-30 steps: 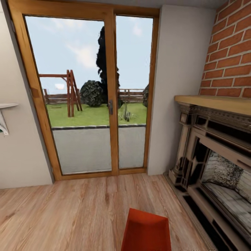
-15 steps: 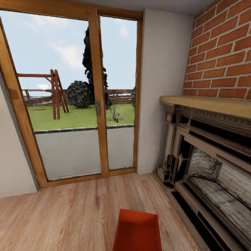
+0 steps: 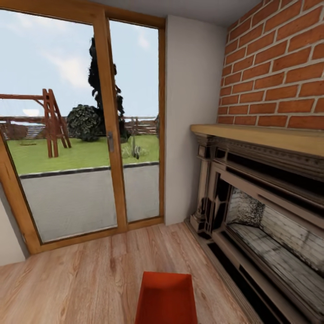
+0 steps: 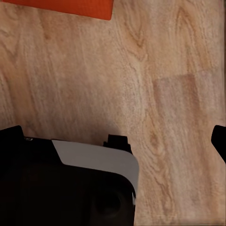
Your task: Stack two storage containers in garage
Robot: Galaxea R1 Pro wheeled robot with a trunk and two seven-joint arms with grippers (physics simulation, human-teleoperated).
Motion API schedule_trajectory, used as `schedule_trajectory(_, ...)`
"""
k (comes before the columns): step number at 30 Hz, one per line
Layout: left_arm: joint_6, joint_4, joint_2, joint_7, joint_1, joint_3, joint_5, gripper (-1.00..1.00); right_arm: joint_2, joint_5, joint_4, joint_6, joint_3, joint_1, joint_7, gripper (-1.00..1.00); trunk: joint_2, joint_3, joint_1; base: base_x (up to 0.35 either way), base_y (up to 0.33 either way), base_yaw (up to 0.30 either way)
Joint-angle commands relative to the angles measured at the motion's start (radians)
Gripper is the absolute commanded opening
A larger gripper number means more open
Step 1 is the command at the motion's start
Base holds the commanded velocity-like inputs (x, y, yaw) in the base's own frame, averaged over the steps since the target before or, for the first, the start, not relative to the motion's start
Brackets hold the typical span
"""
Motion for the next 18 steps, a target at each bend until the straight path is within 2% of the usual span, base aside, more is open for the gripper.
schedule_trajectory(1,0.000,0.000,0.000,-0.004,0.000,-0.002,0.009,1.00,0.001,-0.010,0.003,-0.005,0.009,-0.001,0.003,1.00,-0.001,-0.001,0.000,0.000,0.000,-0.212)
schedule_trajectory(14,0.000,0.000,0.000,-0.005,0.000,-0.002,0.010,1.00,0.001,-0.010,0.003,-0.005,0.009,-0.001,0.003,1.00,-0.001,0.003,0.000,0.000,0.000,-0.203)
schedule_trajectory(18,0.000,0.000,0.000,-0.004,0.000,-0.002,0.010,1.00,0.001,-0.010,0.003,-0.005,0.009,-0.001,0.003,1.00,-0.001,0.003,0.000,0.000,0.000,-0.060)
